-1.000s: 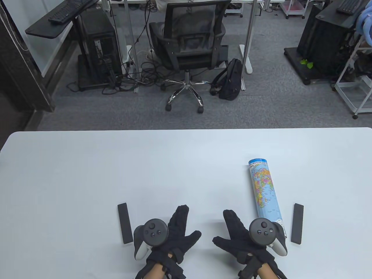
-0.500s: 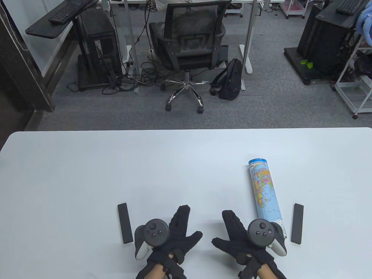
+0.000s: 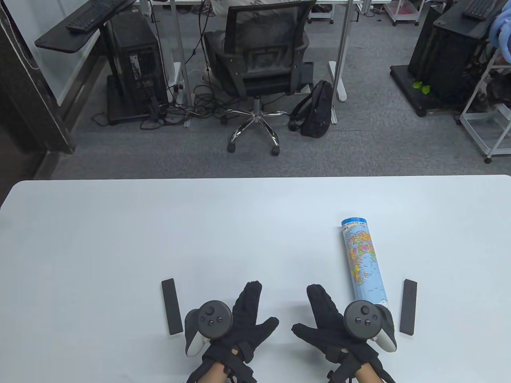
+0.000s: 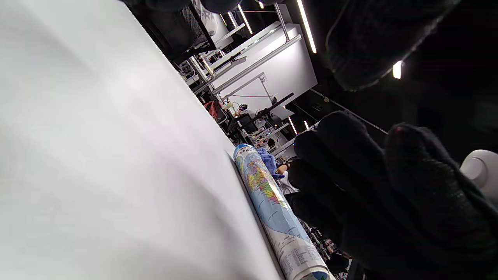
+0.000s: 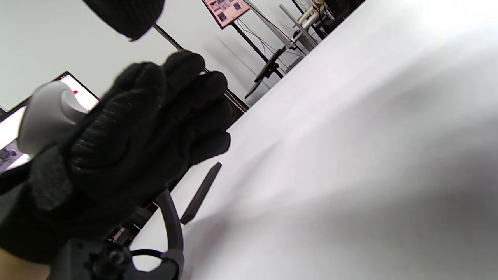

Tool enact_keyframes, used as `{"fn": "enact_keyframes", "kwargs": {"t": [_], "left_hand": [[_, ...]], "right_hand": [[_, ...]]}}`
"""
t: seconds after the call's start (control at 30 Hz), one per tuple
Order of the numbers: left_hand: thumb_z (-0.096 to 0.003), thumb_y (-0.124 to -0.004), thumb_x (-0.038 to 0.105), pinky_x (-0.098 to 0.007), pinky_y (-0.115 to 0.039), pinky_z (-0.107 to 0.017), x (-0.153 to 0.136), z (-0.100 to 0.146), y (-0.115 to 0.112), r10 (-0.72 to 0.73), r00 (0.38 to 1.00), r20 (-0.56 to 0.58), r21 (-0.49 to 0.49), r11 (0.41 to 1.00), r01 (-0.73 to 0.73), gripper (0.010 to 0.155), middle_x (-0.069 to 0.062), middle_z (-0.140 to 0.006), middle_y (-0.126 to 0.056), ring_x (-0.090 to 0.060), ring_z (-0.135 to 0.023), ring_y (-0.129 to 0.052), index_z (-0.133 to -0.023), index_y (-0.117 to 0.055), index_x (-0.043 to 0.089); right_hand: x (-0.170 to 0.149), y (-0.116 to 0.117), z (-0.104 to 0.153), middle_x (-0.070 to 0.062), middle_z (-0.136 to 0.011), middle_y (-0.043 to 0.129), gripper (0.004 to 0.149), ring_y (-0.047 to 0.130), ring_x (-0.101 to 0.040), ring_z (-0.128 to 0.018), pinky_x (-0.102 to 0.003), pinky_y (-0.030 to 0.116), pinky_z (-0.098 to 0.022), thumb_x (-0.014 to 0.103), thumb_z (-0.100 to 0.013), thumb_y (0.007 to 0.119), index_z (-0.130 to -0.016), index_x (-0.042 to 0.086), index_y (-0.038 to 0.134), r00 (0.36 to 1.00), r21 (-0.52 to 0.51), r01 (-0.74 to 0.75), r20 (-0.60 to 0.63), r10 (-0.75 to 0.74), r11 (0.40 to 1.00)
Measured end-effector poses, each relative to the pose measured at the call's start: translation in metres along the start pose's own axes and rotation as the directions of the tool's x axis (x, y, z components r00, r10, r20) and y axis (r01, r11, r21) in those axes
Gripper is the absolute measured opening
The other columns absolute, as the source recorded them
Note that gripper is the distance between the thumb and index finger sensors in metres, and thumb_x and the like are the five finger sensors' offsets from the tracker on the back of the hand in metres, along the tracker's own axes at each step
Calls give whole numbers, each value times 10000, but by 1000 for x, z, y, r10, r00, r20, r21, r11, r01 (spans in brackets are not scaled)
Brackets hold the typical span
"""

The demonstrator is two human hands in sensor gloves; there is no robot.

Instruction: Unroll map and secure with paperweights

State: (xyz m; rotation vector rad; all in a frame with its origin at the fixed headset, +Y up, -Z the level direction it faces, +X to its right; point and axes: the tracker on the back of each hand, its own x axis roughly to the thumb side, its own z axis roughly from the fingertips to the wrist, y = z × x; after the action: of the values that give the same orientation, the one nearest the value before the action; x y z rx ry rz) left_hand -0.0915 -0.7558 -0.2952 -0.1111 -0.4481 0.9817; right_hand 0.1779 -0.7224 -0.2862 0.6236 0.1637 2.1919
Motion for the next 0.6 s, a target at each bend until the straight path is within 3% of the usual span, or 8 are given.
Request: {"fn": "enact_keyframes", "kwargs": {"t": [0.17, 0.27, 0.33, 0.47, 0.6], "left_hand": [[-532, -724, 542, -636, -415, -691, 0, 0, 0, 6, 1000, 3, 2, 1000, -6, 867, -198, -1140, -226, -493, -1017, -332, -1090, -167, 180], [-533, -723, 542, -636, -414, -692, 0, 0, 0, 5, 1000, 6, 8, 1000, -5, 867, -197, -1140, -224, -492, -1017, -331, -1090, -166, 180], [-533, -723, 542, -636, -413, -691, 0, 0, 0, 5, 1000, 6, 11, 1000, -5, 867, -197, -1140, -225, -492, -1017, -331, -1089, -166, 180], [-533, -723, 541, -636, -412, -691, 0, 0, 2, 9, 1000, 2, 16, 1000, -9, 866, -199, -1139, -225, -494, -1016, -328, -1089, -166, 180], [-533, -724, 540, -636, -412, -691, 0, 0, 2, 7, 1000, 1, 18, 1000, -7, 867, -198, -1139, -225, -494, -1015, -329, -1090, -166, 179]], "right_hand": [[18, -20, 3, -364, -1055, 112, 852, 142, -646, -870, -748, 253, -561, 406, -557, 745, -1047, -1, 179, 996, -83, -90, 19, 92, 992], [23, -39, 1, -353, -1050, 52, 861, 69, -642, -861, -757, 182, -550, 415, -561, 738, -1051, 6, 160, 963, -137, -265, -95, 254, 954], [17, -47, -3, -345, -1041, 5, 867, 18, -642, -851, -761, 123, -534, 422, -564, 732, -1053, 14, 144, 927, -119, -345, -196, 319, 931], [-16, -53, -13, -345, -1002, -88, 878, -67, -635, -820, -757, 45, -499, 430, -573, 713, -1040, 29, 87, 786, 38, -444, -463, 409, 895], [-46, -47, -21, -345, -1001, -102, 882, -45, -643, -839, -758, 40, -504, 447, -577, 697, -1025, 68, 38, 613, 247, -481, -591, 524, 841]]}}
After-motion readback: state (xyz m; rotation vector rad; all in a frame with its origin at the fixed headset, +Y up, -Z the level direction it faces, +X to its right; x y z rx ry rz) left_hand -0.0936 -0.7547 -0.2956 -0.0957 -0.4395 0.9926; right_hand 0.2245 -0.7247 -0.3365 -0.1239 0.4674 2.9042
